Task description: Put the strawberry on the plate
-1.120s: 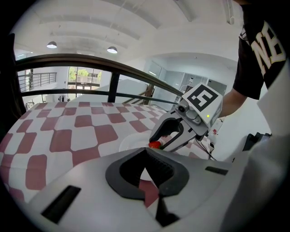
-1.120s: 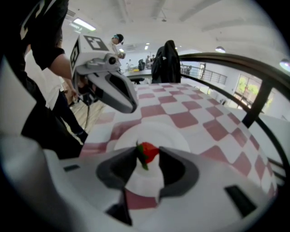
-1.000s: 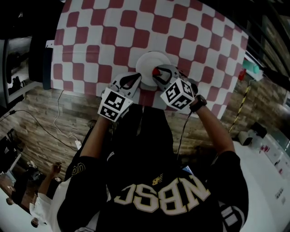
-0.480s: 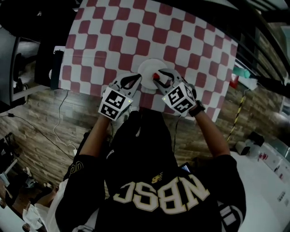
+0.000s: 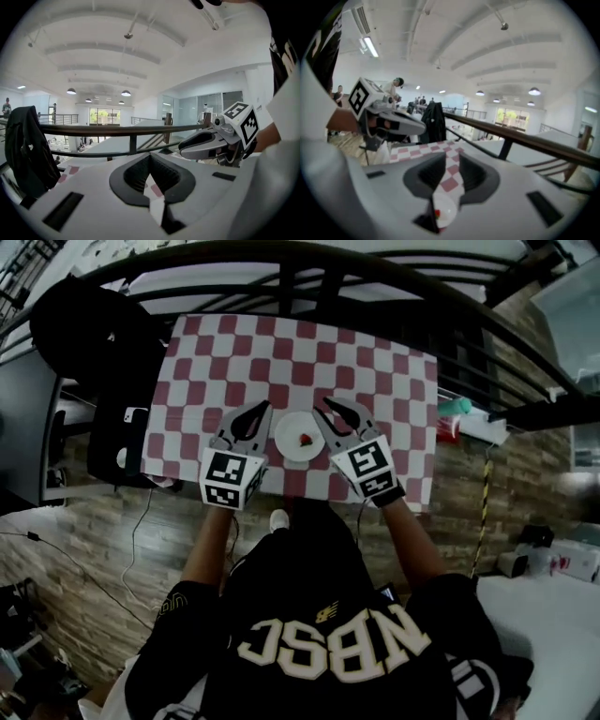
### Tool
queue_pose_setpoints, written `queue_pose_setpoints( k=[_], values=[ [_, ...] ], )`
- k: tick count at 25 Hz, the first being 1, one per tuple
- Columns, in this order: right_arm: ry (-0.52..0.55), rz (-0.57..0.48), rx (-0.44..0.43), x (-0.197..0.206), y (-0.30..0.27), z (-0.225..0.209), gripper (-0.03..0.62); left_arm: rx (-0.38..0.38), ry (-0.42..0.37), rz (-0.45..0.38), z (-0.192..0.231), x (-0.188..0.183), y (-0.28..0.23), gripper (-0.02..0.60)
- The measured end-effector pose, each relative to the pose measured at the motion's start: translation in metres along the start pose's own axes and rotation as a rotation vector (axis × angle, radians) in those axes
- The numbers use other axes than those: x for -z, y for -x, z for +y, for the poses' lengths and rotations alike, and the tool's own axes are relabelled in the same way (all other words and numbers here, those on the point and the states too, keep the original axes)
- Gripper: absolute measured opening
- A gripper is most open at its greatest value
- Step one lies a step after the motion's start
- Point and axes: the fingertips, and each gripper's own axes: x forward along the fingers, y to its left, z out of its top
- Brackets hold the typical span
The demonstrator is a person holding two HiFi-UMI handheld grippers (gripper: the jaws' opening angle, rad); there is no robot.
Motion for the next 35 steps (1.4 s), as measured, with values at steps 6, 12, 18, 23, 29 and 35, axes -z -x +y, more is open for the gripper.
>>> queue_pose_setpoints(
  k=[6,12,18,23,29,35],
  values=[
    [-0.102,-0.175,0.187,-0.055,0.044,-0.022,0.045,-0.034,0.042,-0.151,-0.003,-0.061,0.023,0.012],
    [-0.201,-0.274,0.356,-0.074,0.083,-0.028,0.018,-0.113,0.041,-0.234,-0.01,-0.083,0.05,0.012],
    [-0.222,-0.289,0.434,-0.073,0.103,-0.018,0.018,-0.143,0.016,-0.255,-0.022,-0.087,0.064,0.012],
    [-0.222,-0.288,0.451,-0.066,0.115,-0.007,0.018,-0.115,0.009,-0.266,-0.037,-0.087,0.065,0.012],
    [-0.228,-0.284,0.466,-0.059,0.127,0.001,0.018,-0.09,0.0,-0.268,-0.053,-0.086,0.067,0.012],
    [-0.24,-0.278,0.474,-0.05,0.135,0.008,0.018,-0.07,0.004,-0.259,-0.064,-0.078,0.068,0.012]
  ],
)
